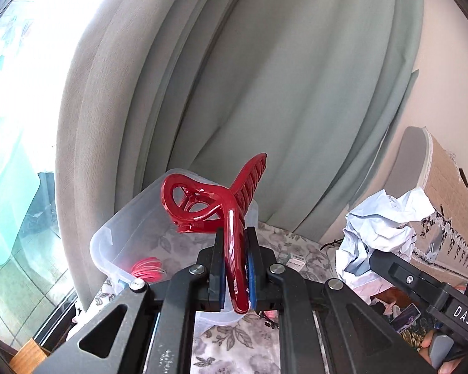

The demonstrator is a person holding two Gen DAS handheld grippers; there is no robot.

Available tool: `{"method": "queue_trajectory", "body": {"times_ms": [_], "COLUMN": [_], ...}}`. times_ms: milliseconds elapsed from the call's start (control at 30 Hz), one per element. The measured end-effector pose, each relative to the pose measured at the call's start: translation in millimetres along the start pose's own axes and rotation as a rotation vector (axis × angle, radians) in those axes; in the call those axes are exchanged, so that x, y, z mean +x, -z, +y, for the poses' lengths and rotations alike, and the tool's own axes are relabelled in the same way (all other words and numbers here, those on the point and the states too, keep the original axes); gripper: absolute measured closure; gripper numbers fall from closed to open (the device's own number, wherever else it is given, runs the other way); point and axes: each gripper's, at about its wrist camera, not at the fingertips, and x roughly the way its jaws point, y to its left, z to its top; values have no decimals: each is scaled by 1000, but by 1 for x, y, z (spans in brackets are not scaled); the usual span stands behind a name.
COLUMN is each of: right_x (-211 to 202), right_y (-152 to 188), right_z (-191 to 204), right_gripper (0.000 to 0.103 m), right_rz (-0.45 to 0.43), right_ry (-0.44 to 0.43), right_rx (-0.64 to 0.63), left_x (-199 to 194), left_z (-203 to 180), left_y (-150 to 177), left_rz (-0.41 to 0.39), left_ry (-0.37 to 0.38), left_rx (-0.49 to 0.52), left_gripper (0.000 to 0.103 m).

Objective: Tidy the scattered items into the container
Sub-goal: 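Carry the red claw clip and crumpled paper to the clear box with both tools, then open both tools to drop the claw clip and paper into the box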

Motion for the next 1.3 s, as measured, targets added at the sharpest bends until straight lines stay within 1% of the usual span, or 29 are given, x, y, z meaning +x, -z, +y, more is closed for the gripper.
{"method": "queue_trajectory", "body": {"times_ms": [267,667,767,867,933,1100,1300], "right_x": [51,113,121,132,138,144,147], "right_y": [16,37,37,39,39,39,37], "right_z": [14,30,37,39,39,43,44], "right_gripper": [35,35,35,35,36,36,36], "right_rz": [114,246,254,267,270,237,220], "right_ry": [-11,-45,-55,-60,-61,-19,-11], "right_rx": [-40,-89,-103,-111,-114,-169,-188], "left_x": [24,75,90,100,104,113,118], "left_z": [39,66,71,74,73,71,62], "left_y": [7,23,26,26,24,19,16], "left_rz": [45,125,148,149,142,128,112], "left_ry": [-34,-41,-39,-21,-27,-29,-52], "left_rx": [-71,-116,-128,-138,-120,-99,-64], "left_gripper": [92,92,92,92,93,92,91]}}
